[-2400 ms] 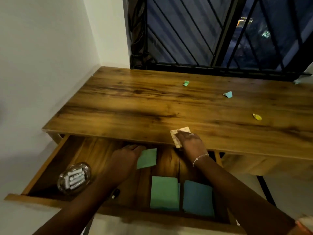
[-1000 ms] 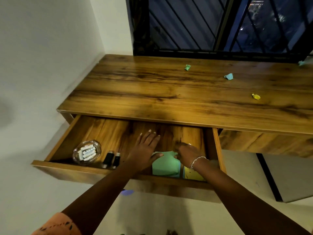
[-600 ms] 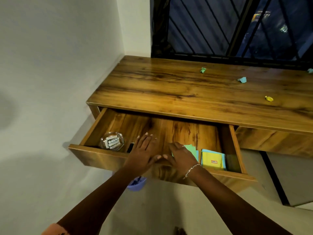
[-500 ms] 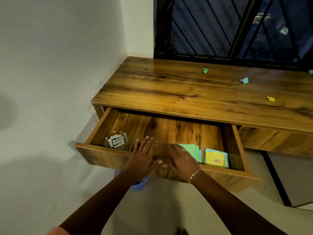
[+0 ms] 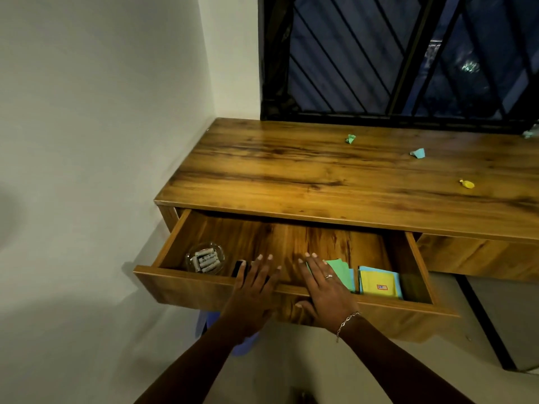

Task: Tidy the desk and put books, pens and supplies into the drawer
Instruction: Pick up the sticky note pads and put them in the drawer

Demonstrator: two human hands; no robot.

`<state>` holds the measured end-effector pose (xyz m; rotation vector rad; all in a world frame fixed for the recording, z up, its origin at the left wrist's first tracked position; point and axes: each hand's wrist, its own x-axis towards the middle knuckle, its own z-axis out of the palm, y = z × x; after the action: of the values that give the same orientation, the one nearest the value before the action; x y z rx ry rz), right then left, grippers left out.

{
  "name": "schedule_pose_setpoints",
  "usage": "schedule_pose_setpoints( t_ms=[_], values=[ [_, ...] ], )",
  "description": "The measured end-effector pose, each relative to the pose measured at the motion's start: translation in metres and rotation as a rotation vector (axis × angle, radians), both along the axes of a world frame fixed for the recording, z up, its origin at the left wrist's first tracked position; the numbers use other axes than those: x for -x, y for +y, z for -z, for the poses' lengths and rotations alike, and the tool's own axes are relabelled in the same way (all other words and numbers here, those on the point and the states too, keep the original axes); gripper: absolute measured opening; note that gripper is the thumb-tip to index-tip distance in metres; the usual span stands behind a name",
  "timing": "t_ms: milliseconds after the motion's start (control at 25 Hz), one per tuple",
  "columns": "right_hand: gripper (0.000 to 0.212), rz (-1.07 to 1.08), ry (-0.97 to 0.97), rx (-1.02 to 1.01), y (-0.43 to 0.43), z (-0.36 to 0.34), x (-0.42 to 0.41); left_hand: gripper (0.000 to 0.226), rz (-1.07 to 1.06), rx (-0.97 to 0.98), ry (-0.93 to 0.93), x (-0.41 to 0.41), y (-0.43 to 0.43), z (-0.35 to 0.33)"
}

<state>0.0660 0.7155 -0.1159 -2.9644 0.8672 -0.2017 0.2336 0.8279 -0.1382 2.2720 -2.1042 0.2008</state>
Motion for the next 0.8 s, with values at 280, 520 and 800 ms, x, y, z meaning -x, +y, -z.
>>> schedule_pose_setpoints(
  t_ms=[280,520,800],
  values=[
    [0.127,0.016,-0.002,0.004,-0.063,0.001,-0.028,0.106,0.001,0.017,-0.028,-0.03,-0.06,0.004],
    [0.121,0.0,-0.043,0.097,-0.118,0.003,-0.055,0.1,-0.036,0.087,-0.049,-0.053,-0.113,0.0],
    [0.087,-0.091,-0.19,0.371,-0.163,0.02,-0.082,0.072,-0.127,0.22,-0.111,-0.064,-0.167,-0.006]
  ],
)
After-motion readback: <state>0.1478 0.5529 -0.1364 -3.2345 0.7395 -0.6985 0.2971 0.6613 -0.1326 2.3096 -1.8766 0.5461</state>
